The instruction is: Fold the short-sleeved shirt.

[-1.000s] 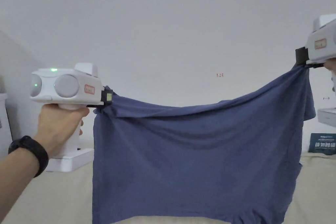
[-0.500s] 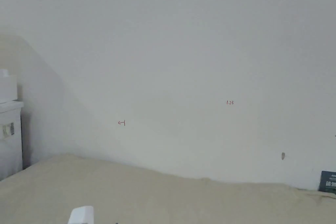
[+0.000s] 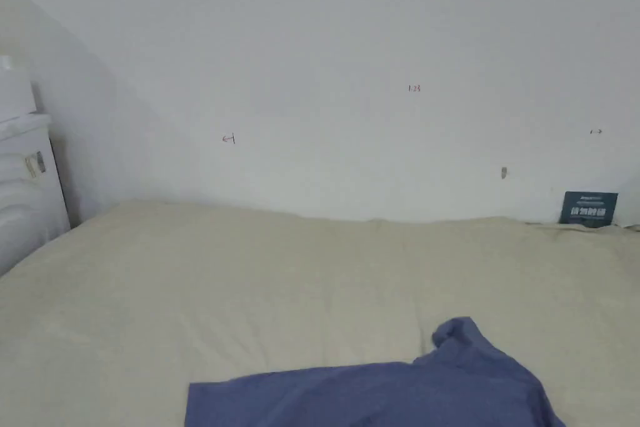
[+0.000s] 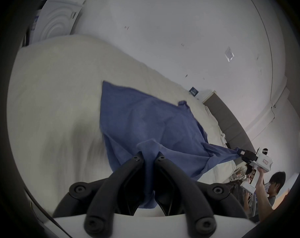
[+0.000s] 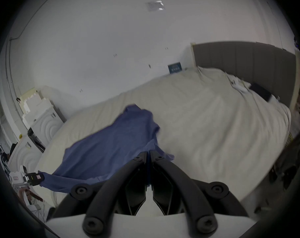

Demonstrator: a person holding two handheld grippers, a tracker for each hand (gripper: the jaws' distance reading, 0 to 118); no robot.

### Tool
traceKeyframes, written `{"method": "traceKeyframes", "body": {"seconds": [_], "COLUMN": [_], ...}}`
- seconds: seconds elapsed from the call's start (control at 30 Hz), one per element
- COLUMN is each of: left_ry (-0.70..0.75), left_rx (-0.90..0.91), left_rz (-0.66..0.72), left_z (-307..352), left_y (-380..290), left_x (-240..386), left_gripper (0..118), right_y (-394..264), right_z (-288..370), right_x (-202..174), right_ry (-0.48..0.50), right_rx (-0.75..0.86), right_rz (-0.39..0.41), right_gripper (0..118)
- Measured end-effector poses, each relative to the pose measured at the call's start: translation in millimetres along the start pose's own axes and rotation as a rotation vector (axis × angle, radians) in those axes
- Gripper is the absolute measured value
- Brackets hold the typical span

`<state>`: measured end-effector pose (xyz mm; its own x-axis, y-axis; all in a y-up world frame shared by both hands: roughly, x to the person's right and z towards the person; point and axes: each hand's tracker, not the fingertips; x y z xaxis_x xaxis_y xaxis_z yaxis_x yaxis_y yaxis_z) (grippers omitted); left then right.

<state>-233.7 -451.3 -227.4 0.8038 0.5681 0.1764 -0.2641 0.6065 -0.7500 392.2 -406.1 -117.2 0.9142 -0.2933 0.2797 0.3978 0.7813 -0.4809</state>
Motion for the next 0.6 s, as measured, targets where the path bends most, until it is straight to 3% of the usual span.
{"method": "traceKeyframes", "body": {"seconds": [0.3, 0.53, 0.57, 0.6], "left_ry": [0.045, 0.075, 0.082, 0.124], "left_rx": [-0.067, -0.089, -0.085, -0.086], "left_rz": [0.022, -0.011, 0.001, 0.018], "left_z": [15, 4, 5, 8], "left_y": [-45, -37, -37, -35], "left_x": [-13, -14, -16, -21], "left_gripper": [9, 11, 16, 27], "right_y": [-54, -55, -56, -57], "right_z": [23, 13, 12, 13], "right_x": [19, 7, 6, 5], "right_ry": [-0.044, -0.062, -0.072, -0.134], "right_rx": [-0.066, -0.078, -0.083, -0.079], "right_rz": [-0.015, 0.071, 0.107, 0.162], "right_gripper": [3, 4, 5, 16]}}
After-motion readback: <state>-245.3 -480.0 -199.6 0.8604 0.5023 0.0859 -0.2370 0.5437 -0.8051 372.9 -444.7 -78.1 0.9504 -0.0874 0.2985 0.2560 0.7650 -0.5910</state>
